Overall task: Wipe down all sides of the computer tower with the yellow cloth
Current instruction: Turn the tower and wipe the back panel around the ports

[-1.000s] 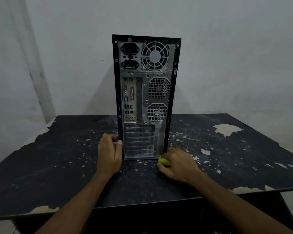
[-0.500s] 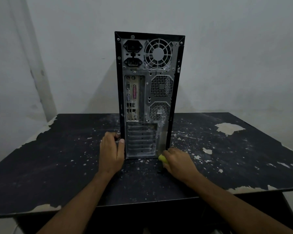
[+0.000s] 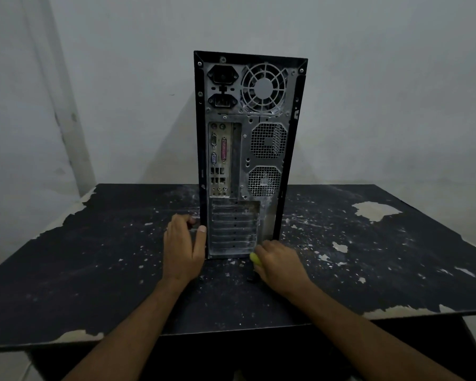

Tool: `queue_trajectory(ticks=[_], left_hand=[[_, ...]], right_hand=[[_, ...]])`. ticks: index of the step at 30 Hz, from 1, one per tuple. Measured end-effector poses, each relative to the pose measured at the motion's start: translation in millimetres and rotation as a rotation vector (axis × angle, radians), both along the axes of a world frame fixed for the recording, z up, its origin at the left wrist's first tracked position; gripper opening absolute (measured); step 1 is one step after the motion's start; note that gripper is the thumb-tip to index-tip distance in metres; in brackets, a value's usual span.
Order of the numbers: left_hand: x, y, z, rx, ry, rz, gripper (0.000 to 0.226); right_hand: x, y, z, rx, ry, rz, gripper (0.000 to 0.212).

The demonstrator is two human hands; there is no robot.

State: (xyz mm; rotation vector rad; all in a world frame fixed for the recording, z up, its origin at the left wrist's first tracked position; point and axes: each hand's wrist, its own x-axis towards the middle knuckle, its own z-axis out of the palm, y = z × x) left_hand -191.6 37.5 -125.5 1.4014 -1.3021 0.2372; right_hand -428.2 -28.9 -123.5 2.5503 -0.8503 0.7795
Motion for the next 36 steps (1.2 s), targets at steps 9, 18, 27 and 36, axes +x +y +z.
queue_trajectory(ticks=[9, 18, 27, 36], left_hand=[[1.7, 9.5, 0.7, -0.020, 0.143, -0.079, 0.012], [5.0, 9.3, 4.0, 0.064, 0.266, -0.091, 0.012], [9.1, 6.2, 4.8, 0.158, 0.433, -0.086, 0.021], [13.3, -0.5, 0.0, 0.180, 0.549, -0.079, 0.027]], right_hand=[[-0.9, -5.5, -2.7, -0.007, 0.000, 0.017, 0.031], [57.0, 9.6, 0.7, 0.065, 0.053, 0.161, 0.022], [96.1, 25.5, 3.5, 0.011, 0.067, 0.175, 0.025], [96.1, 23.3, -0.1, 0.010, 0.017, 0.214, 0.023]])
